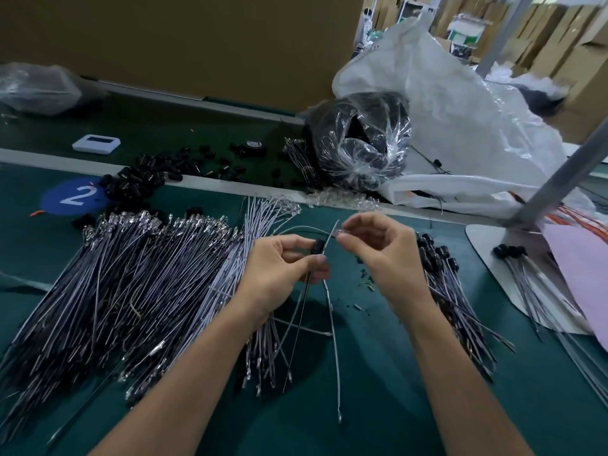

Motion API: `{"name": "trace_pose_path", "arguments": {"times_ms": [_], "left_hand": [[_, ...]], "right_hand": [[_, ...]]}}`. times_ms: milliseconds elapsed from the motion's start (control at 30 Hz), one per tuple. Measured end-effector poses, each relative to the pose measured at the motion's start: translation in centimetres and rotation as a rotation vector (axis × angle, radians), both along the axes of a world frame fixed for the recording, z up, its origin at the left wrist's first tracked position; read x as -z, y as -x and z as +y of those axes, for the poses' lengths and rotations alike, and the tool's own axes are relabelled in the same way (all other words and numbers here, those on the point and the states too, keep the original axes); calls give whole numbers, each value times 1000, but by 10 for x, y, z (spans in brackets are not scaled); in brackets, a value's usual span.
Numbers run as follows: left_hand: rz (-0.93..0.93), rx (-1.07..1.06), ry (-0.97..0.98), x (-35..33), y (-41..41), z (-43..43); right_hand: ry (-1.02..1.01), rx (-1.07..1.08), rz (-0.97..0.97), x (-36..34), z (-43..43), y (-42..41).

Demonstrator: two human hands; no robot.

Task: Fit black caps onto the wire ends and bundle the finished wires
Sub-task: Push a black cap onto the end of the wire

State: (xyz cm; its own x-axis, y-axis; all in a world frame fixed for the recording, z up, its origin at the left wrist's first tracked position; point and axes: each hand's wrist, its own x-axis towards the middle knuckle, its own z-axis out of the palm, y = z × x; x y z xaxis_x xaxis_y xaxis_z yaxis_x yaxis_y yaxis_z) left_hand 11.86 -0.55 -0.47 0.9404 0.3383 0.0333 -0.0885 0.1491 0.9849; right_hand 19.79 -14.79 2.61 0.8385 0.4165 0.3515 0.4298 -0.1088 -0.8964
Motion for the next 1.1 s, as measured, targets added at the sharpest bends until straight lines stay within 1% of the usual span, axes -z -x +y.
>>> {"name": "trace_pose_path", "arguments": {"times_ms": [133,367,567,733,867,933,1033,1100], "left_hand": [[-41,28,-66,2,1,-2],[-11,35,-154,3,-1,-5],[-32,44,-278,6,1,-4],[-64,65,-260,4,0,-3],[-96,63,-292,4,1,-3],[-126,84,-236,3,1,-3],[-150,116,-100,1,1,-3],[-161,127,-67,1,2,-4]], "right_hand": [[46,-8,-19,3,-3,4],[129,-75,-91,3,-12,1],[124,-113,-11,2,-12,0],[121,-162,-9,2,-15,0],[130,-119,-59,6,-13,0],[83,-136,-23,5,-14,-1],[4,-159,15,4,-17,-1],[-30,-163,21,3,-17,-1]]}}
